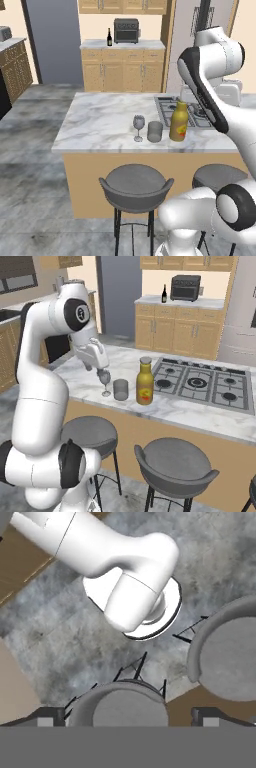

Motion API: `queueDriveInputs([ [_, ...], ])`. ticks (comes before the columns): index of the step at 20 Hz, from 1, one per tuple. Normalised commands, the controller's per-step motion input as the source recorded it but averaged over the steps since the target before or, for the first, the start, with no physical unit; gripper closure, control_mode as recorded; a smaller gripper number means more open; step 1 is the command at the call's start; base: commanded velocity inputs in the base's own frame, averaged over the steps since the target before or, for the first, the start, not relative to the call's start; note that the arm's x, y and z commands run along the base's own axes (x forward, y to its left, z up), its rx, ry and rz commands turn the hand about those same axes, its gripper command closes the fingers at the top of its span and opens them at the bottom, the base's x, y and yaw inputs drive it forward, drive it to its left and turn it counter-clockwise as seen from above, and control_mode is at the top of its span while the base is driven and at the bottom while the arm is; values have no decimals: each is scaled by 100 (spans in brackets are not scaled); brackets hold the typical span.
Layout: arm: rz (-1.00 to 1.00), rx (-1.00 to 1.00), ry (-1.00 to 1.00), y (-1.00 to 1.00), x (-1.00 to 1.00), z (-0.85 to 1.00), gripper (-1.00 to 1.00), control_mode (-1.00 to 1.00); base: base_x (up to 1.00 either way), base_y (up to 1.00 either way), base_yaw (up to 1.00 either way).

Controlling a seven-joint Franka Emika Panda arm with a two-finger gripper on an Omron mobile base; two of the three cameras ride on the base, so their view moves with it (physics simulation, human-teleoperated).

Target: There is a wine glass and glass cup on the dining counter. Place the wine bottle next to the wine glass and the juice bottle next to the glass cup.

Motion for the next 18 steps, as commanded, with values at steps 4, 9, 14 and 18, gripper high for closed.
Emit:
queueDriveInputs([
  [4,26,-6,0,4,0,-5,-100,-100,0,0,0],
  [9,0,0,0,2,0,0,-100,100,0,1,0],
  [14,0,0,0,0,0,0,-100,100,-54,46,1],
  [18,0,0,0,0,0,0,-100,100,-51,99,3],
])
